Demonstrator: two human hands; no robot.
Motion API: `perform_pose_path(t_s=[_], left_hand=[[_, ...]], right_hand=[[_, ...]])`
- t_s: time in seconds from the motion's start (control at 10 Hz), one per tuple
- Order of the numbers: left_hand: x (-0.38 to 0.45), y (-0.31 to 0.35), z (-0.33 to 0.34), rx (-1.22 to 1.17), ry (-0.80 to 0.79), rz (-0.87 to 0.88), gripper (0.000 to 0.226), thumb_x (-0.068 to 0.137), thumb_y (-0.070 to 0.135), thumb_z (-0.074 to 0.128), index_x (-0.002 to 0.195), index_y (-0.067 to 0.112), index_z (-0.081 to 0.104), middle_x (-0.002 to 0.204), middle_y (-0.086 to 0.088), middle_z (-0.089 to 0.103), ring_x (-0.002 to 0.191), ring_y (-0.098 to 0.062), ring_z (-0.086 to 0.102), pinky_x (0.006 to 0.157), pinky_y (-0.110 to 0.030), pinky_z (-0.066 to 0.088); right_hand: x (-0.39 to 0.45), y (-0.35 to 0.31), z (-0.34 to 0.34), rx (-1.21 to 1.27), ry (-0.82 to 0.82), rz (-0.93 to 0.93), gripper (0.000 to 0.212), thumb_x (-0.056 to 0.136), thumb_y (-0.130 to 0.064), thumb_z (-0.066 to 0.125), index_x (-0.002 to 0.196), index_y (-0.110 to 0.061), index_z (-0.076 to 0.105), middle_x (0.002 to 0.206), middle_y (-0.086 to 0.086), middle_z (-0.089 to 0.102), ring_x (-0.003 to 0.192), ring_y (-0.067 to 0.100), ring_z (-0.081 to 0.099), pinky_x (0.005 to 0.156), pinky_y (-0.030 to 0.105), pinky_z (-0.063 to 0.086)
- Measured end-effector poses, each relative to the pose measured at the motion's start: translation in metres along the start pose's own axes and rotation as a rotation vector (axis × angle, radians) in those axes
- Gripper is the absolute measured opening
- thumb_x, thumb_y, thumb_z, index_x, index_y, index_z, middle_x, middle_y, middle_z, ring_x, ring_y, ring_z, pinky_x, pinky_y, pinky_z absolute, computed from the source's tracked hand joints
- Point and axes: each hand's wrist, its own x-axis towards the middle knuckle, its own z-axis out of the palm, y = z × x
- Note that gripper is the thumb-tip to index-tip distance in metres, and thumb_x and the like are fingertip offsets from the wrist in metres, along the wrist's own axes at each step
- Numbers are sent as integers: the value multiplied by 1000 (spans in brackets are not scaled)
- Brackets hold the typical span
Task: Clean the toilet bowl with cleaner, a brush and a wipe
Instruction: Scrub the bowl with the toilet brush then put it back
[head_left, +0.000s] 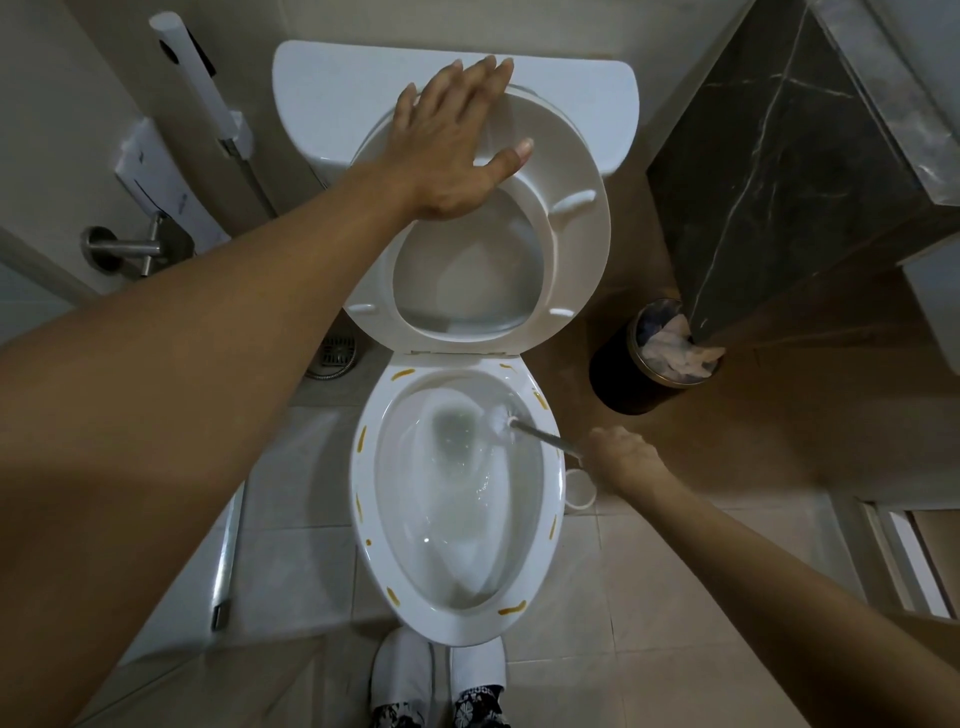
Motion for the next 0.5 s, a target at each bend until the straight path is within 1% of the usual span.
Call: perform_pose_path(t_s=[0.1,0.2,0.3,0.4,0.5], left_hand=[[0,0,0,0,0,0,70,97,57,27,152,24,0,160,1,-1,147,-22,-5,116,-48,-3],[1,-1,0,1,0,0,71,96,58,26,152,24,0,160,2,0,147,-22,-4,116,-48,-3],[1,-1,1,4,1,1,71,96,58,26,152,24,0,160,1,0,147,-22,-4,116,-48,-3],[1,-1,2,4,0,4,70,96,58,26,152,24,0,160,1,0,147,-22,-4,116,-48,-3],[1,-1,2,14,6,0,70,97,57,26,152,24,0,160,0,0,147,-22,-4,116,-48,-3]], right_hand=[[-6,-3,5,-78,-112,-18,27,96,-16,49,120,-8,59,100,6,61,89,25,60,77,32,51],[-7,-1,-5,-104,-205,-24,27,95,-15,50,118,-4,60,75,2,47,67,21,49,65,30,43],[3,2,-15,-48,-100,-14,23,94,-15,55,115,-8,62,85,3,56,75,19,59,72,29,53],[4,2,-7,-5,6,2,24,95,-18,53,116,-11,62,98,6,62,88,23,64,81,36,56],[-1,0,1,-45,-130,-9,29,95,-15,51,122,-6,60,92,5,60,85,22,62,72,29,53]])
